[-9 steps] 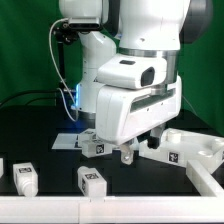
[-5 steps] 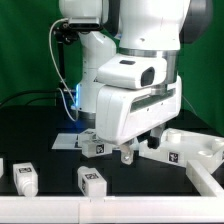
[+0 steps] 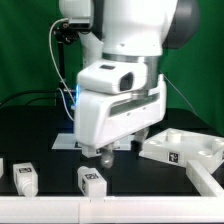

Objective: Assemble one leg

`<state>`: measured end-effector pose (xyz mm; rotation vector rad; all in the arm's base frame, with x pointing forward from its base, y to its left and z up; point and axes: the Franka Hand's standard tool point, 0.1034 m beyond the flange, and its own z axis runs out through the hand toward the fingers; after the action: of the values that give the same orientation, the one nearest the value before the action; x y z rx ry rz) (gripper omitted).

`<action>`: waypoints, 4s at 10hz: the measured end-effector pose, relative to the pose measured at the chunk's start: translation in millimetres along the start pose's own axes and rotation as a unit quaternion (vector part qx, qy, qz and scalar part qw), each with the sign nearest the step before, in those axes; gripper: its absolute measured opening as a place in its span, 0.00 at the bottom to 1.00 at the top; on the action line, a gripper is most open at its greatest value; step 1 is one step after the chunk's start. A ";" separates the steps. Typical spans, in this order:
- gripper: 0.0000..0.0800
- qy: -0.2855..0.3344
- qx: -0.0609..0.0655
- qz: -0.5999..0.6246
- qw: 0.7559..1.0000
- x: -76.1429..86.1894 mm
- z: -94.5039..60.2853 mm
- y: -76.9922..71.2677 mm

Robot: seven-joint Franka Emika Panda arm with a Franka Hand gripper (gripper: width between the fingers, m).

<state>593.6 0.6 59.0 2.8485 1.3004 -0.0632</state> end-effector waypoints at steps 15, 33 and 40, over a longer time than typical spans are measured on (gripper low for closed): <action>0.35 -0.002 -0.008 0.001 1.000 -45.5 53.7 31.9; 0.76 -0.020 0.011 -0.026 0.999 -213.8 49.0 -12.3; 0.81 -0.003 -0.013 0.176 0.984 -108.1 -6.7 -74.9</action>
Offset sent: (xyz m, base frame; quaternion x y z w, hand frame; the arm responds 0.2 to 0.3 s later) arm -0.0085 -0.0273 -0.0094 0.0040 0.0118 0.0022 0.9999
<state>466.5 -31.7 70.7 3.0021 0.7706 -0.0504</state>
